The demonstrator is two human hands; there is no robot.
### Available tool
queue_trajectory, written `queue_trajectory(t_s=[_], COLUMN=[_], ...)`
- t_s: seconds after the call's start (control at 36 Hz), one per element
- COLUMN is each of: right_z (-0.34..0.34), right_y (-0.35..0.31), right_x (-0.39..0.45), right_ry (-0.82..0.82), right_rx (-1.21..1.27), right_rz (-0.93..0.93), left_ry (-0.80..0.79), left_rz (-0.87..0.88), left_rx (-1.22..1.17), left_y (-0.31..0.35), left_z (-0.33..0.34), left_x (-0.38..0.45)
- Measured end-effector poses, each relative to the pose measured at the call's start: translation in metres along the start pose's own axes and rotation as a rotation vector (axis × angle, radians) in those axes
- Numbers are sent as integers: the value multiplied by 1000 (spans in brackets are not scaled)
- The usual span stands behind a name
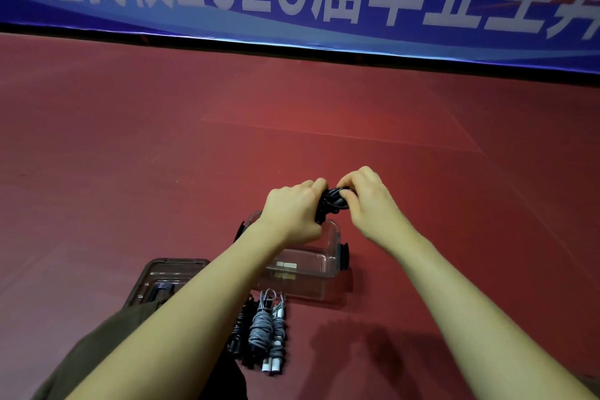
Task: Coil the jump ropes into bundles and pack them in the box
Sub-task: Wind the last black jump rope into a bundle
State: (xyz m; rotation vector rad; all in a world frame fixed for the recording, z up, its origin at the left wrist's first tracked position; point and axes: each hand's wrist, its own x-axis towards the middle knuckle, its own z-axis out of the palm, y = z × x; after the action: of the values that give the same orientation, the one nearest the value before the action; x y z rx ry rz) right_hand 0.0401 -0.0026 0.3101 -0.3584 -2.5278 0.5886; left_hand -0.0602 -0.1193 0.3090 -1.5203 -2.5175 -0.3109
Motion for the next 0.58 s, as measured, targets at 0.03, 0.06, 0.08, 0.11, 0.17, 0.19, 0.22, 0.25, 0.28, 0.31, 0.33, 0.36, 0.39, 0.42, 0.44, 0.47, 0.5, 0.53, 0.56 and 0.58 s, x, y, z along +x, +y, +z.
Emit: queue_trajectory(t_s=[0.03,0.06,0.08,0.11,0.17,0.19,0.22,0.25,0.28,0.31,0.33,0.36,0.39,0.42,0.44,0.47,0.5,0.53,0.56,0.58], right_z=[0,0,0,-1,-2,-3,-3,-3,-3,-3,-3,-3,-3,-3,-3,-3,-3,-3,-3,-3], right_y=[0,1,1,1,1,1,2,2,2,1,0,-1,-2,-2,-3,-3,-3,-4,-5,-5], right_x=[-1,-2,-2,-3,-3,-3,-3,-3,-3,-3,-3,-3,-4,-4,-4,-4,-5,-5,-5,-5], right_ry=[-17,-29,-39,-43,-40,-41,-46,-54,-61,-63,-63,-65,-68,-65,-57,-44,-31,-23,-18,-12], right_rx=[-1,1,6,13,28,37,42,50,71,106,145,168,174,176,178,187,198,211,215,214], right_rz=[-2,-2,3,9,30,44,60,77,91,101,110,114,112,107,105,100,95,96,102,107], left_ry=[-1,-1,-1,-8,-38,-52,-56,-49,-34,-19,-10,-4,-1,1,2,3,4,2,1,1], left_rz=[18,36,53,63,58,52,47,42,31,14,-6,-24,-39,-51,-62,-70,-76,-83,-90,-95], left_rx=[-14,-35,-62,-95,-161,-184,-198,-209,-216,-222,-226,-232,-242,-256,-275,-299,-326,-350,-369,-379], left_y=[-1,-2,-3,-3,-1,0,1,2,2,2,2,2,2,3,3,4,4,5,6,7], left_z=[0,0,1,1,-1,-2,-3,-3,-2,-2,-2,-1,-1,-2,-3,-4,-5,-5,-6,-6], left_x=[-1,-2,-3,-3,-5,-6,-6,-6,-5,-5,-4,-3,-3,-3,-3,-3,-3,-3,-3,-3])
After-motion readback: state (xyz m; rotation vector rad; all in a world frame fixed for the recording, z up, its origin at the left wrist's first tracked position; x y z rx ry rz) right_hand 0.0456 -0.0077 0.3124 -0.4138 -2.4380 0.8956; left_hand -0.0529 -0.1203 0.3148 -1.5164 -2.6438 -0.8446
